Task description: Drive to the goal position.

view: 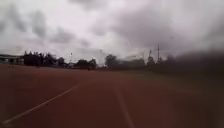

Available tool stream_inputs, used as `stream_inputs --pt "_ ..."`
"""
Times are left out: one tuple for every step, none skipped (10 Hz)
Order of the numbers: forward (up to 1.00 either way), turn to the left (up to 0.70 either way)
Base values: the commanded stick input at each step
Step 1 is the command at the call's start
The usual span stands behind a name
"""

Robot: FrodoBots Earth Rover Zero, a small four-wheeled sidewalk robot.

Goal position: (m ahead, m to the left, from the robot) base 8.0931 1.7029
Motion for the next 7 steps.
stream_inputs --pt "0.85 0.00" --pt "0.85 0.00" --pt "0.85 0.00" --pt "0.85 0.00" --pt "0.85 0.00" --pt "0.85 0.00" --pt "0.85 0.00"
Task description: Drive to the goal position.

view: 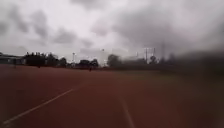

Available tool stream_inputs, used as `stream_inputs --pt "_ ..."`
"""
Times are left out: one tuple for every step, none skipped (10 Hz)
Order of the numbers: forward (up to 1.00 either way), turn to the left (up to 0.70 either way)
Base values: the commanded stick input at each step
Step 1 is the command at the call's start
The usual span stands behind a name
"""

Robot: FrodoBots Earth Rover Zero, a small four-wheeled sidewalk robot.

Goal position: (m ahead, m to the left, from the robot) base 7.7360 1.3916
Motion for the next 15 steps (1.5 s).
stream_inputs --pt "0.85 0.00" --pt "0.85 0.00" --pt "0.85 0.00" --pt "0.85 0.00" --pt "0.85 0.00" --pt "0.85 0.00" --pt "0.85 0.00" --pt "0.85 0.00" --pt "0.85 0.00" --pt "0.85 0.00" --pt "0.85 0.00" --pt "0.85 0.00" --pt "0.85 0.00" --pt "0.85 0.00" --pt "0.85 0.00"
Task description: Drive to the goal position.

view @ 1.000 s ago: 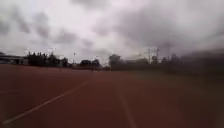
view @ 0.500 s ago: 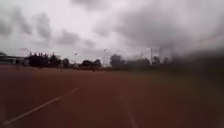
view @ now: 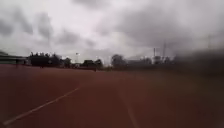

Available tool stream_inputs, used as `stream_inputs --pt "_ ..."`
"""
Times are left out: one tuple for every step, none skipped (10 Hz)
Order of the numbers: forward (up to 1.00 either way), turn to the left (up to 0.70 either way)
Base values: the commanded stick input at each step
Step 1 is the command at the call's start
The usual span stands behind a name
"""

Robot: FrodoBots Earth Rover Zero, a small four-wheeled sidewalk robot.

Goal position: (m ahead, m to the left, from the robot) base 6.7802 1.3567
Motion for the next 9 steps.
stream_inputs --pt "0.85 0.00" --pt "0.85 0.00" --pt "0.85 0.00" --pt "0.85 0.00" --pt "0.85 0.00" --pt "0.85 0.00" --pt "0.85 0.00" --pt "0.85 0.00" --pt "0.85 0.00"
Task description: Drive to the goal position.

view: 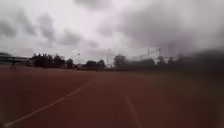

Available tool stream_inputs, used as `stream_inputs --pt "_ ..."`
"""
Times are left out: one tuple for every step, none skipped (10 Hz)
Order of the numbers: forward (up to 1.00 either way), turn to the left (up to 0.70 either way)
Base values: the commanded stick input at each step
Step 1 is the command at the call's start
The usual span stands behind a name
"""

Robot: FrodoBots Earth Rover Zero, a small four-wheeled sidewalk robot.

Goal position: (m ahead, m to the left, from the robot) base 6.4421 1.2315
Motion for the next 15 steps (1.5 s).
stream_inputs --pt "0.85 0.00" --pt "0.85 0.00" --pt "0.85 0.00" --pt "0.85 0.00" --pt "0.85 0.00" --pt "0.85 0.00" --pt "0.85 0.00" --pt "0.85 0.00" --pt "0.85 0.00" --pt "0.85 0.00" --pt "0.85 0.00" --pt "0.85 0.00" --pt "0.85 0.00" --pt "0.85 0.00" --pt "0.85 0.00"
